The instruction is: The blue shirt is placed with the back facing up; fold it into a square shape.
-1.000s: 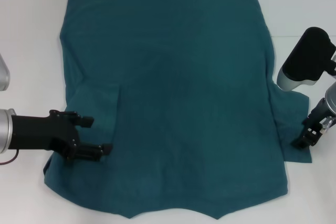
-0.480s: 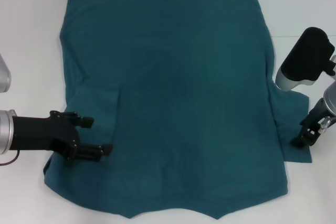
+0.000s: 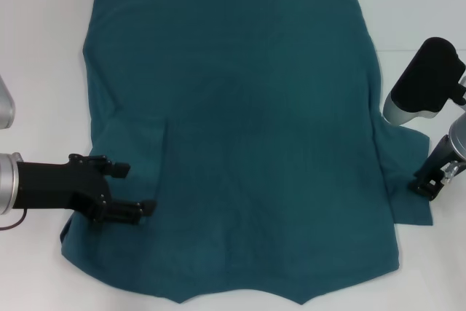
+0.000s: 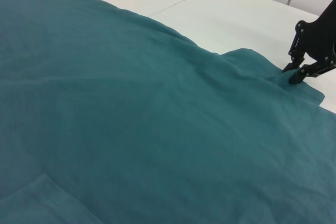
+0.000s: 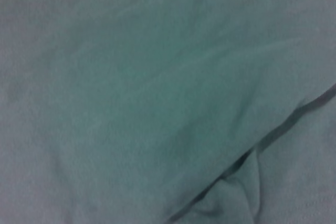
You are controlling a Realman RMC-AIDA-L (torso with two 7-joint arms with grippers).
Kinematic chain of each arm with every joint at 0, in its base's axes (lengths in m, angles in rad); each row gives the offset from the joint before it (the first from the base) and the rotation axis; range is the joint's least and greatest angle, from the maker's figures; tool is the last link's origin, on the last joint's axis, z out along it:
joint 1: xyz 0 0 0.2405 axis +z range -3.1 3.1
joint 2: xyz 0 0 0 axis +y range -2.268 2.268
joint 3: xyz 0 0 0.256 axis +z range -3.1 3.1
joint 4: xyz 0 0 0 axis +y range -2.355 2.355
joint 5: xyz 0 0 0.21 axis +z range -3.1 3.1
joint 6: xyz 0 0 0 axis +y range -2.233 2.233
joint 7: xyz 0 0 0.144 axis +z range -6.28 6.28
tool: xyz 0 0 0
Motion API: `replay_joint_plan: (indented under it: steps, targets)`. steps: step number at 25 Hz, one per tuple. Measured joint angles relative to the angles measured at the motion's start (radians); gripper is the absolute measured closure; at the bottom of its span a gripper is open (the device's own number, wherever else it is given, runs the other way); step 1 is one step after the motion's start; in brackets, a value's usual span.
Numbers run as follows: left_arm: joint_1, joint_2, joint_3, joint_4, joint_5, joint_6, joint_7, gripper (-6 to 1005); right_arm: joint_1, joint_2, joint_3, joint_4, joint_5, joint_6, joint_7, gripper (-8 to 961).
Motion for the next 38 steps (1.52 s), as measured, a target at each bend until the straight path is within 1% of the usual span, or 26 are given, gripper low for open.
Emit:
replay_joint_plan:
  steps: [1, 4, 7, 12, 17, 25, 31, 34, 38]
  targets:
    - [0.0, 0.0, 0.0, 0.0, 0.0, -0.001, 0.0, 95, 0.0, 0.0, 0.001, 0.0, 0.0, 0.001, 0.002, 631]
    - [0.0, -0.001, 0.0, 0.0, 0.0, -0.009, 0.0, 95, -0.002, 0.0, 0.002, 0.001, 0.0, -0.002, 0.006, 746]
    - [0.0, -0.001, 0.0, -0.002, 0.0, -0.012, 0.0, 95, -0.007, 0.0, 0.005, -0.029, -0.001, -0.023, 0.006, 861]
    - [0.0, -0.001, 0.0, -0.003, 0.0, -0.013, 0.0, 95, -0.028, -0.002, 0.021, -0.155, -0.001, -0.089, 0.006, 917]
    - [0.0, 0.0, 0.0, -0.003, 0.0, -0.013, 0.0, 95, -0.029, -0.003, 0.027, -0.25, -0.002, -0.134, 0.006, 900]
    - [0.003, 0.001, -0.001, 0.002, 0.0, -0.013, -0.004, 95, -0.015, 0.0, 0.024, -0.334, -0.004, -0.162, 0.008, 874]
    - [0.003, 0.002, -0.003, 0.002, 0.0, -0.013, -0.004, 95, 0.022, 0.008, -0.006, -0.326, 0.003, -0.157, 0.017, 853]
    - [0.002, 0.002, 0.0, 0.003, 0.0, -0.013, -0.005, 95, 0.037, 0.01, -0.07, -0.302, 0.017, -0.131, 0.043, 843]
    - [0.001, 0.002, 0.0, -0.001, 0.0, -0.013, -0.004, 95, 0.068, 0.011, -0.16, -0.213, 0.034, -0.08, 0.072, 830]
